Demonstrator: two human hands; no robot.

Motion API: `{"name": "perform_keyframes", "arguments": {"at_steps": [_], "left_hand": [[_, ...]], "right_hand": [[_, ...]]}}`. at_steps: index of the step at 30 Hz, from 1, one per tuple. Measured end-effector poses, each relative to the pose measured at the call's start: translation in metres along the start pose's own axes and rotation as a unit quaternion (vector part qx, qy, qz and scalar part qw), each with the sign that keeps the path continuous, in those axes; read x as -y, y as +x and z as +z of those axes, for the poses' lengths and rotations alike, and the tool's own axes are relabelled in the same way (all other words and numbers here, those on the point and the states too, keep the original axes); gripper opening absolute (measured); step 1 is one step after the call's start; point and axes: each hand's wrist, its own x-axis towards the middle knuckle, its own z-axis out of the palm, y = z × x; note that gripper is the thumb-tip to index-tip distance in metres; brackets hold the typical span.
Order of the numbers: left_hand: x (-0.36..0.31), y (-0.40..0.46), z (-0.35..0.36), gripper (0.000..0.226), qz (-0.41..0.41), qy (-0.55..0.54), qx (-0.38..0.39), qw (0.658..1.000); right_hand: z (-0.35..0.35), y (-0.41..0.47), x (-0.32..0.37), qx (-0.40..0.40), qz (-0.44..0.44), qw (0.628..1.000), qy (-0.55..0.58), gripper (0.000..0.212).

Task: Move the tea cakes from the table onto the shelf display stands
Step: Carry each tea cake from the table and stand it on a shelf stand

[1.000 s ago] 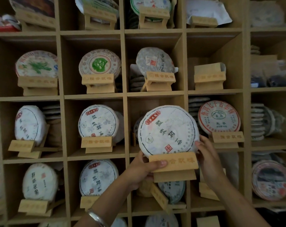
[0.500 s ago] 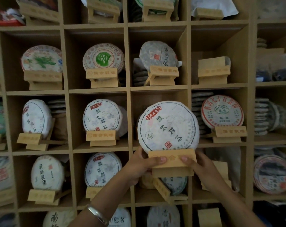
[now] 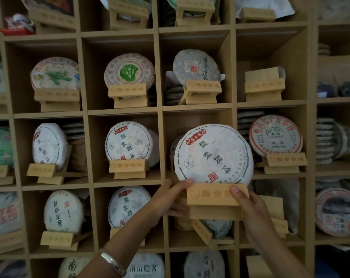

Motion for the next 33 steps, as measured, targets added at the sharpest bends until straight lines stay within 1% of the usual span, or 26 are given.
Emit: {"name": "perform_keyframes", "arguments": {"at_steps": [1, 2, 3, 5, 6, 7, 9, 11, 16, 19, 23, 25, 28, 32, 33], "left_hand": [[-0.003, 0.0, -0.004, 0.082, 0.001, -0.004, -0.024, 1.0], [-0.006, 0.002, -0.007, 0.085, 0.02, -0.024, -0.051, 0.998], [-0.008, 0.004, -0.011, 0.087, 0.054, -0.049, -0.083, 0.994], [-0.015, 0.01, -0.017, 0.077, 0.146, -0.112, -0.123, 0.975], [-0.019, 0.013, -0.018, 0.071, 0.179, -0.152, -0.121, 0.964], [-0.025, 0.015, -0.017, 0.068, 0.196, -0.186, -0.109, 0.957], [-0.031, 0.018, -0.012, 0.065, 0.199, -0.21, -0.074, 0.954], [-0.031, 0.02, -0.004, 0.065, 0.206, -0.193, -0.055, 0.958], [-0.029, 0.02, 0.002, 0.06, 0.263, -0.161, -0.088, 0.947], [-0.032, 0.021, 0.0, 0.062, 0.253, -0.151, -0.08, 0.952], [-0.031, 0.021, -0.006, 0.056, 0.23, -0.133, -0.062, 0.962], [-0.028, 0.023, -0.009, 0.049, 0.217, -0.126, -0.062, 0.966], [-0.031, 0.027, -0.016, 0.041, 0.177, -0.098, -0.066, 0.977], [-0.047, 0.031, -0.028, 0.049, 0.141, -0.002, -0.126, 0.982], [-0.049, 0.03, -0.03, 0.053, 0.128, 0.007, -0.125, 0.984]], "right_hand": [[-0.001, -0.001, 0.001, -0.002, -0.004, 1.0, 0.003, 0.044], [-0.002, -0.001, 0.002, -0.004, -0.009, 1.0, 0.003, 0.047], [-0.003, -0.001, 0.004, -0.005, -0.014, 1.0, 0.004, 0.049], [-0.004, 0.0, 0.005, -0.001, -0.022, 1.0, 0.004, 0.05], [-0.004, 0.0, 0.005, 0.004, -0.026, 1.0, 0.004, 0.049], [-0.004, -0.001, 0.005, 0.01, -0.028, 1.0, 0.002, 0.047], [-0.001, -0.003, 0.003, 0.02, -0.031, 0.999, -0.001, 0.04], [0.002, -0.005, 0.001, 0.029, -0.032, 0.999, 0.0, 0.036], [0.009, -0.004, -0.001, 0.037, -0.03, 0.999, 0.009, 0.042], [0.011, 0.0, -0.001, 0.033, -0.027, 0.999, 0.015, 0.034], [0.011, 0.003, -0.002, 0.036, -0.03, 0.999, 0.008, 0.046], [0.011, 0.005, -0.004, 0.038, -0.029, 0.999, 0.008, 0.047], [0.014, 0.007, -0.007, 0.043, -0.027, 0.999, 0.004, 0.046], [0.019, 0.019, -0.01, 0.033, -0.016, 0.999, 0.004, 0.044], [0.02, 0.023, -0.01, 0.027, -0.013, 1.0, 0.008, 0.045]]}}
